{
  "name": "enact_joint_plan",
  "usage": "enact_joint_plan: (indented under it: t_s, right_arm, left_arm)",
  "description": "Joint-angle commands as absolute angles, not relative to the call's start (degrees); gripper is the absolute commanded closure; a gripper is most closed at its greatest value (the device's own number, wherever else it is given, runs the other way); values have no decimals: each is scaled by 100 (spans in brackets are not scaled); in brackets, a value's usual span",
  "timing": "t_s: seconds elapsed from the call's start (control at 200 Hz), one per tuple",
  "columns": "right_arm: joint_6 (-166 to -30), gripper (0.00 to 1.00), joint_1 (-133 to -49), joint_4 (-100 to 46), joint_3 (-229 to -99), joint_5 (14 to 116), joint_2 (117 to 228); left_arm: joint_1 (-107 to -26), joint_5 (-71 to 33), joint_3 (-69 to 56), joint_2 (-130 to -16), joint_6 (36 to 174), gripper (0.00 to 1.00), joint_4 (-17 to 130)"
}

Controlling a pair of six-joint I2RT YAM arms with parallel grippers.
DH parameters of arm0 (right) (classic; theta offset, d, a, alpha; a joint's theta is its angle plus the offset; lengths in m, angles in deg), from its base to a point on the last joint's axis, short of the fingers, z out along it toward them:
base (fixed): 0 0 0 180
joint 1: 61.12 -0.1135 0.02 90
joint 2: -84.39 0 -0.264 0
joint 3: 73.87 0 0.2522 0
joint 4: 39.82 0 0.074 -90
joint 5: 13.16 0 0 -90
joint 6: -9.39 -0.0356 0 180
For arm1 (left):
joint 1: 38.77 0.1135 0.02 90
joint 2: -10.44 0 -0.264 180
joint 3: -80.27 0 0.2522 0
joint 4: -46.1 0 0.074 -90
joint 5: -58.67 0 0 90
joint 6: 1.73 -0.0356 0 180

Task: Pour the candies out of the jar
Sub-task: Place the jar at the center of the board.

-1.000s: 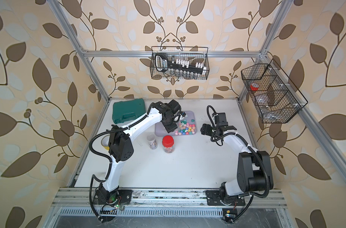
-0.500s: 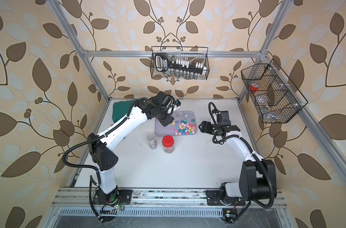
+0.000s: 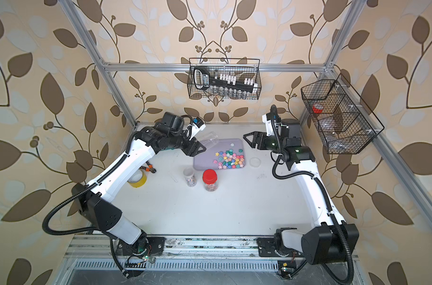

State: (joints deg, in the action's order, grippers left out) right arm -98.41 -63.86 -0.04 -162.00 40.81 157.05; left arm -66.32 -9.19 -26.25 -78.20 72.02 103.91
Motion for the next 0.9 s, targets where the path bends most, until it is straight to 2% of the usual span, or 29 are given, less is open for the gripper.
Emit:
enact_joint_plan:
  t_s: [0.0,0.165,0.495,0.64,0.895]
  right_arm:
    - [-9906,21,-6402,84,-16615,3401,15535]
    - [-10123,21,-6459,84,-16966,2785,15713]
    - [-9719,23,-6818,490,-17460,2213,16055]
    - [-8945,23,-7250,1145,-17768,2445,16284]
    - [-8751,27,-7642,1148,-17859,2300,16421]
  left_arm:
    - [-6656,80,-2180,-7260,6964,38,9719]
    - [-6317,927,-1608,-6727,7280,38,9227]
    - [-5769,3065,-1062,-6640,8159,38,8141]
    - [-5692,3477,-1037,-6796,8271,38,7924]
    - [-5670,3955,-1314,-7365,8137,37,8176]
